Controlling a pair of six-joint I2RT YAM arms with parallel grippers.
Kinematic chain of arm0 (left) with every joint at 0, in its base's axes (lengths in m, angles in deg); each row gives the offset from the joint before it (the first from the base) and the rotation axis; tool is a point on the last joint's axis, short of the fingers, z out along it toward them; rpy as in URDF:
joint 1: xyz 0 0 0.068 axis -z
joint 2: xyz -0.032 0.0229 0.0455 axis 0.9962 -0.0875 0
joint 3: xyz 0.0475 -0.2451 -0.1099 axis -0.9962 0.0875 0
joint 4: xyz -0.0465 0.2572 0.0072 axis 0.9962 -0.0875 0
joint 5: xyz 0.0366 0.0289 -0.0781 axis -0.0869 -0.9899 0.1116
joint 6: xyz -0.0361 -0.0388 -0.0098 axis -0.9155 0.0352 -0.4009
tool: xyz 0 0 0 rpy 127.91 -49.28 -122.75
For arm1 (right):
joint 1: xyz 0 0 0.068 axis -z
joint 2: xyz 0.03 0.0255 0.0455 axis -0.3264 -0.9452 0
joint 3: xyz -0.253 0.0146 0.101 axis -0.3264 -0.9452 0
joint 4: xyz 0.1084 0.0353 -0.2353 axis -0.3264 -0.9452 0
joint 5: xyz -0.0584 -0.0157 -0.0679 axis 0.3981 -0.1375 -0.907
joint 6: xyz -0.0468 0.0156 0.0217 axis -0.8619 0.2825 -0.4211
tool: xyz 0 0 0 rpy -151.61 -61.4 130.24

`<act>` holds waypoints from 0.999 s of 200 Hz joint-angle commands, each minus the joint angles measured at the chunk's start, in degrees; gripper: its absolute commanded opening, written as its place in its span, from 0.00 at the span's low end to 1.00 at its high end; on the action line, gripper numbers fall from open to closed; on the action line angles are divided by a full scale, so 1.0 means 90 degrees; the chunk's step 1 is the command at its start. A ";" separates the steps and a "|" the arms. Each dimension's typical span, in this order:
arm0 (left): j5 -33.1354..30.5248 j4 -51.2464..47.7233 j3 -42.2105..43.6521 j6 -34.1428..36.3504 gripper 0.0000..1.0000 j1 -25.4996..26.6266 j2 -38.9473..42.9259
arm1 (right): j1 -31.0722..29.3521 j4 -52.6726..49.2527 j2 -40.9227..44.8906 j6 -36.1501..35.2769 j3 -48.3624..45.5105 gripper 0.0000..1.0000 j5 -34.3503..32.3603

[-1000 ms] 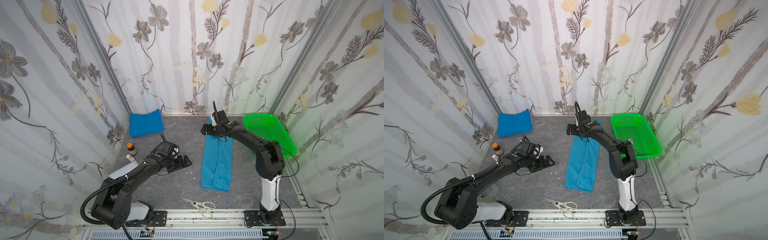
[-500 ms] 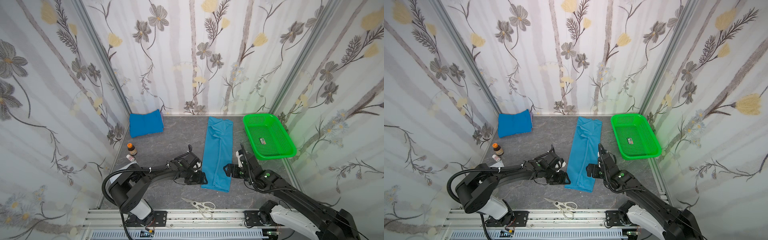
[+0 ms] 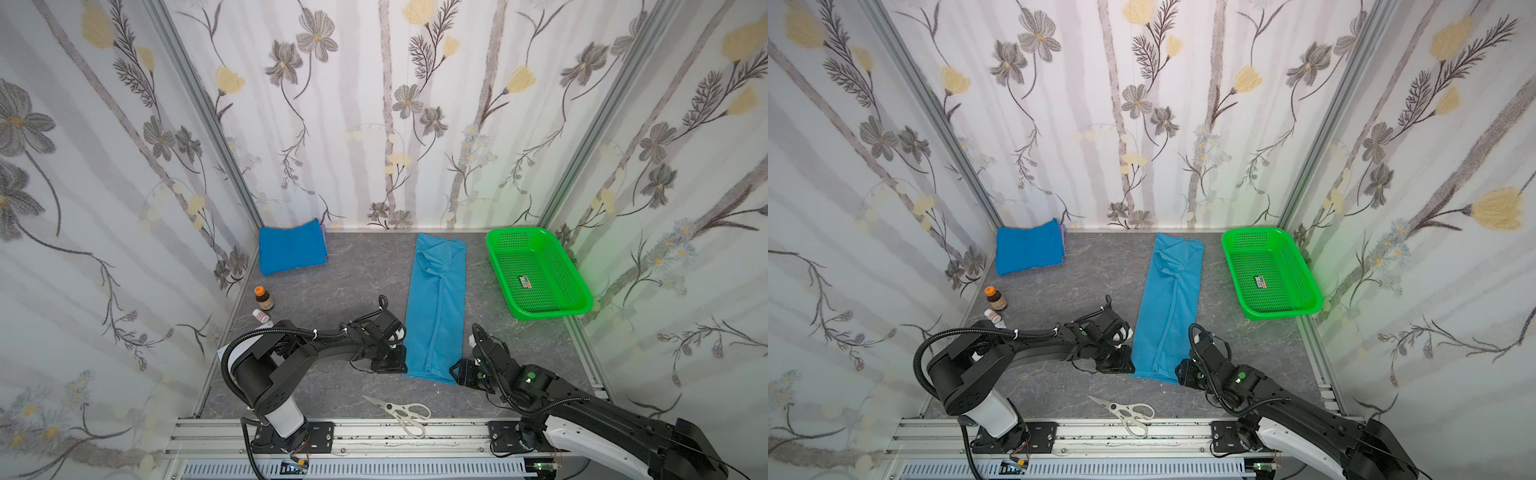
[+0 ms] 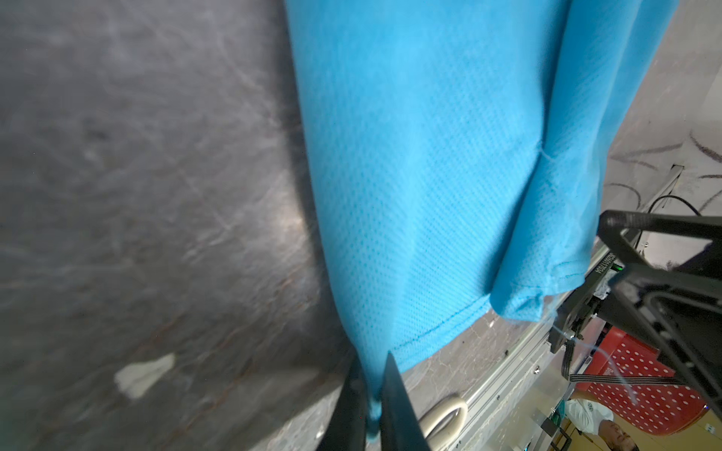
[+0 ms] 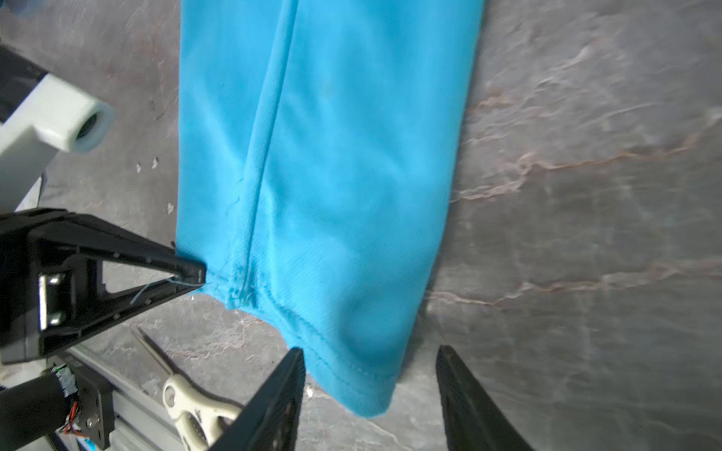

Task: Fold and stack the t-shirts
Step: 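Grasp the near corners of the blue strip with both grippers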

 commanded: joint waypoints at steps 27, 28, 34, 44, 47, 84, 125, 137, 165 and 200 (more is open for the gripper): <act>-0.0428 -0.0463 0.0098 0.0012 0.06 0.0005 0.0067 | -0.0189 0.0464 -0.0191 0.0350 -0.0185 0.27 0.0099; -0.0432 -0.0461 0.0104 0.0012 0.06 0.0007 0.0070 | -0.0189 0.0465 -0.0197 0.0351 -0.0189 0.27 0.0094; -0.0436 -0.0463 0.0127 0.0015 0.06 0.0007 0.0076 | -0.0189 0.0465 -0.0205 0.0362 -0.0237 0.21 0.0090; -0.0465 -0.0481 0.0153 0.0020 0.06 -0.0009 0.0073 | -0.0189 0.0438 -0.0232 0.0389 -0.0309 0.12 0.0075; -0.0465 -0.0486 0.0150 0.0022 0.06 -0.0011 0.0077 | -0.0191 0.0423 -0.0241 0.0399 -0.0317 0.08 0.0057; -0.0506 -0.0674 0.0151 0.0109 0.00 -0.0116 0.0135 | -0.0189 0.0150 -0.0109 0.0485 -0.0409 0.00 -0.0134; -0.0526 -0.0956 0.0198 0.0309 0.00 -0.0389 0.0307 | -0.0189 -0.0217 0.0328 0.0480 -0.0553 0.01 -0.0293; -0.0474 -0.0957 0.0189 0.0349 0.00 -0.0418 0.0307 | -0.0188 -0.0104 0.0390 0.0443 -0.0603 0.12 -0.0226; 0.0021 -0.0790 0.0150 0.0432 0.38 -0.0420 0.0296 | -0.0191 0.0239 0.0497 0.0270 -0.0650 0.40 -0.0090; 0.0067 -0.0851 0.0230 0.0479 0.59 -0.0446 0.0540 | -0.0189 0.0483 0.0560 0.0167 -0.0687 0.52 0.0157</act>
